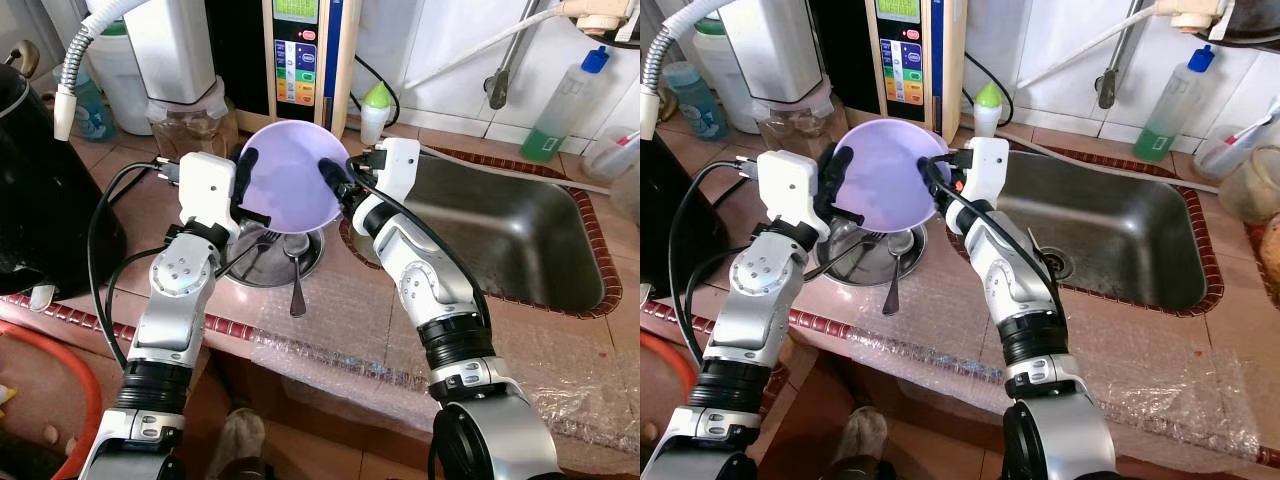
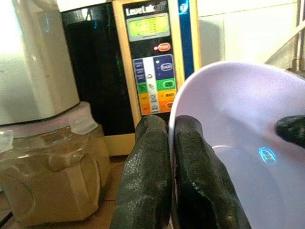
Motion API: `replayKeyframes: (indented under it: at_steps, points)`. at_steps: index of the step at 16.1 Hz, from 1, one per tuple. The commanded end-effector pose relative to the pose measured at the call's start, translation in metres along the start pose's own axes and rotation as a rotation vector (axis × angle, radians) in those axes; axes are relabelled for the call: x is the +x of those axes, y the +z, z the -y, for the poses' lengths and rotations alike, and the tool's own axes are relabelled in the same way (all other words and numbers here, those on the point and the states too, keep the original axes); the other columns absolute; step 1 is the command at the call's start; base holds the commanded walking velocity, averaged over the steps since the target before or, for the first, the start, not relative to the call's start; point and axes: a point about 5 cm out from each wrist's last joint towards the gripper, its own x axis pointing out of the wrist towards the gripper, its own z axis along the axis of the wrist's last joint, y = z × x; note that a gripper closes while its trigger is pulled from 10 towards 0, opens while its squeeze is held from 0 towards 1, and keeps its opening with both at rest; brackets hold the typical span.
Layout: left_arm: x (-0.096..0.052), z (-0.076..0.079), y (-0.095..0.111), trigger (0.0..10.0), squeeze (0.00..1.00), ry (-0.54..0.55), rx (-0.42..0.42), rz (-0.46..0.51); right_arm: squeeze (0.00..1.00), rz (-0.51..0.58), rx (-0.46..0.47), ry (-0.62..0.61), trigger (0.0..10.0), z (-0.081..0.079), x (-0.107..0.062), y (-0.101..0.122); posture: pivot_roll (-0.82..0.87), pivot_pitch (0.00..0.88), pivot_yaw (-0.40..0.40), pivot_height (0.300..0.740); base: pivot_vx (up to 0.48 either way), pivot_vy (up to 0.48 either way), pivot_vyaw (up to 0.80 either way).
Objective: Kitchen organization
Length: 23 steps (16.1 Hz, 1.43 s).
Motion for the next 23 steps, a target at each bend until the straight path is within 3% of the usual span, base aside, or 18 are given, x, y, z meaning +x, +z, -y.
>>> replayKeyframes:
  at_steps: [1,3,4,5,7,8,12,13,14,20,21,23]
  points:
    - [0.002,0.006,0.007,2.4,0.0,-0.036,0.005,0.046,0.0,-0.028,0.013,-0.019,0.0,0.0,0.004,-0.001,0.03,0.0,-0.008,0.74,0.0,0.0,0.0]
    - [0.002,0.007,0.007,2.7,0.0,-0.039,0.024,0.052,0.0,-0.048,0.022,-0.019,0.0,0.001,0.004,-0.002,0.03,0.0,-0.008,0.74,0.0,0.0,0.0]
    - [0.003,0.008,0.008,3.3,0.0,-0.043,0.036,0.056,0.0,-0.058,0.016,-0.03,0.0,0.004,0.004,-0.003,0.03,0.0,-0.008,0.74,0.0,0.0,0.0]
    - [0.005,0.01,0.01,5.3,0.0,-0.053,0.046,0.067,0.0,-0.062,0.013,-0.034,0.0,0.006,0.004,-0.003,0.03,0.0,-0.008,0.74,0.0,0.0,0.0]
    - [0.004,0.011,0.011,7.0,0.0,-0.056,0.05,0.07,0.0,-0.058,0.015,-0.035,0.0,0.006,0.004,-0.002,0.03,0.0,-0.01,0.74,0.0,0.0,0.0]
    - [0.004,0.01,0.011,9.8,0.0,-0.055,0.055,0.071,0.0,-0.046,0.02,-0.031,0.0,0.006,0.004,0.001,0.03,0.0,-0.01,0.74,0.0,0.0,0.0]
    - [0.005,0.011,0.011,10.0,0.0,-0.064,0.077,0.077,0.0,-0.027,0.032,-0.036,0.0,0.005,0.005,0.004,0.03,0.0,-0.007,0.74,0.0,0.0,0.0]
    - [0.004,0.01,0.01,10.0,0.61,-0.056,0.069,0.073,0.0,-0.018,0.036,-0.039,0.0,0.006,0.005,0.005,0.03,0.0,-0.007,0.74,0.0,0.0,0.0]
    - [0.004,0.01,0.01,10.0,1.0,-0.061,0.047,0.069,0.0,-0.008,0.037,-0.05,0.0,0.007,0.005,0.007,0.03,0.0,-0.006,0.74,0.0,0.0,0.0]
    - [0.003,0.013,0.013,10.0,1.0,-0.083,0.052,0.092,0.0,0.216,0.005,-0.218,0.0,0.031,0.0,0.047,0.03,0.0,-0.002,0.74,0.0,0.0,0.0]
    - [0.002,0.014,0.011,10.0,1.0,-0.094,0.049,0.085,0.0,0.253,-0.033,-0.266,0.0,0.04,-0.003,0.054,0.03,0.0,-0.002,0.74,0.0,0.0,0.0]
    - [-0.004,0.016,0.005,10.0,1.0,-0.117,0.053,0.061,0.0,0.285,-0.207,-0.395,0.0,0.063,-0.013,0.066,0.03,0.0,-0.004,0.74,0.0,0.0,0.0]
